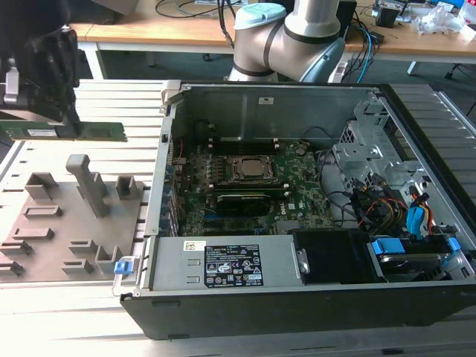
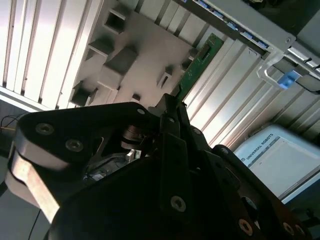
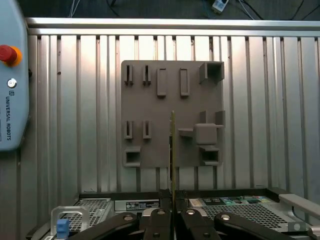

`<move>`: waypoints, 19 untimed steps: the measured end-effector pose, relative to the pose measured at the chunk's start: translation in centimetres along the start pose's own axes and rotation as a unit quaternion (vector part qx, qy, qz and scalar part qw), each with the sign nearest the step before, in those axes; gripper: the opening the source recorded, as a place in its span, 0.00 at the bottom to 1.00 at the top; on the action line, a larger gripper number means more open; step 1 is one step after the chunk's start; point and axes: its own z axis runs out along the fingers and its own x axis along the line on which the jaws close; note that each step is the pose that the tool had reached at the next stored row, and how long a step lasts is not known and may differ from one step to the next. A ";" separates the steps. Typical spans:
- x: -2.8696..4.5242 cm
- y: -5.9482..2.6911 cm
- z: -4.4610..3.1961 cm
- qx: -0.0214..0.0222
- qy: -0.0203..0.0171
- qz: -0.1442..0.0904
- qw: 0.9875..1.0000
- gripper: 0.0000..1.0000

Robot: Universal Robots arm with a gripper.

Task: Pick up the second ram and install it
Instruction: 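Pick up the second ram and move it above second insertion slot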

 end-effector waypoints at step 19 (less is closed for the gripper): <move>-0.15 -8.44 -0.44 -0.002 0.000 0.000 1.000 0.14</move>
